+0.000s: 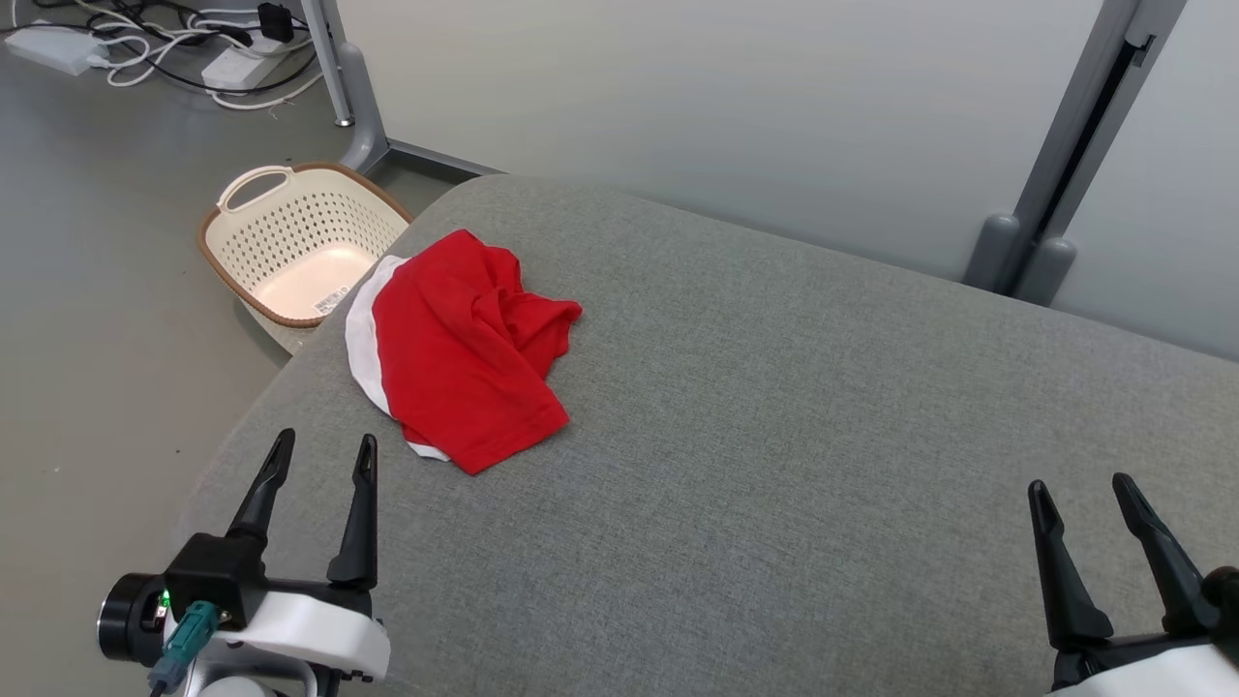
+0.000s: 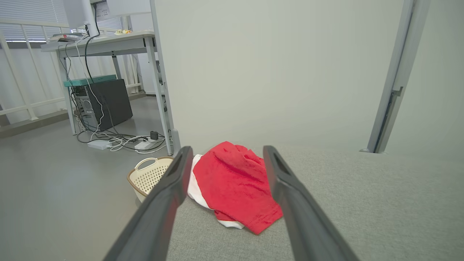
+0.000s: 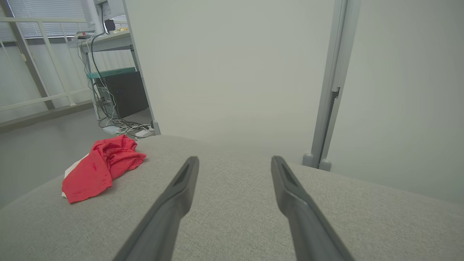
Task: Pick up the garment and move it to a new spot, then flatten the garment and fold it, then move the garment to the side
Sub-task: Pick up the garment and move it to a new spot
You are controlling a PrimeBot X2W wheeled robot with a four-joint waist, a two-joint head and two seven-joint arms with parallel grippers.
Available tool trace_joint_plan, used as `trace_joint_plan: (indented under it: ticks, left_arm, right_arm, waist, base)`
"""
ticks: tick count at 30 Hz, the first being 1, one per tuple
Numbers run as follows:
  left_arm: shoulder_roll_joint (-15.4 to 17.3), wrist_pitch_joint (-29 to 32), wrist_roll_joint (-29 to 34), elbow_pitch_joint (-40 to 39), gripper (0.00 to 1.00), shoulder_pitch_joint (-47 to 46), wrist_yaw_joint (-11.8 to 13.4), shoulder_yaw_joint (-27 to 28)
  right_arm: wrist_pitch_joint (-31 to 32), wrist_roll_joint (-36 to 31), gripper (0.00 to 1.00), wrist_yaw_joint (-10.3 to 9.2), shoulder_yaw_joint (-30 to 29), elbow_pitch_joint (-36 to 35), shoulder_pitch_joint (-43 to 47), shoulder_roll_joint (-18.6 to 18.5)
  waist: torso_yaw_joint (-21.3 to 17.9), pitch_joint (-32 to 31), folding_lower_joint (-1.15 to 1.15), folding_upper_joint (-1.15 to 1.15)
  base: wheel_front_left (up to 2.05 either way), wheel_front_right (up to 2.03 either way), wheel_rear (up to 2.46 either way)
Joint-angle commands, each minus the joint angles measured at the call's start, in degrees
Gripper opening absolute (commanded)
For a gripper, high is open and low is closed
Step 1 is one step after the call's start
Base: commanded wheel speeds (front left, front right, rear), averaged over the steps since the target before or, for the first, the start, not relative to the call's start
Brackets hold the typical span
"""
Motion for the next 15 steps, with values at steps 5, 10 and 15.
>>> trace_joint_plan:
  ticks: [5, 10, 15]
  left_arm:
    - [-1.72, -0.50, -0.38, 1.02, 1.00, -2.31, 0.03, -0.41]
    - [-4.86, -0.55, -1.21, 6.12, 1.00, -6.66, -1.11, -1.81]
    - [-8.17, -0.69, -4.30, 19.71, 1.00, -15.17, -3.41, -0.91]
  right_arm:
    - [0.62, -0.13, 1.00, -0.02, 0.43, -0.61, -2.57, -1.00]
    - [1.75, -0.13, 1.00, -0.02, 0.71, -2.29, -5.21, -2.27]
    - [3.97, -0.37, 1.00, -0.02, 0.39, -5.84, -9.13, -4.66]
  waist:
    - [-1.47, 2.56, 0.00, 0.00]
    - [-4.26, 7.73, 0.00, 0.00]
    - [-8.84, 16.84, 0.00, 0.00]
  base:
    - [0.00, 0.00, 0.00]
    - [0.00, 0.00, 0.00]
    - [0.00, 0.00, 0.00]
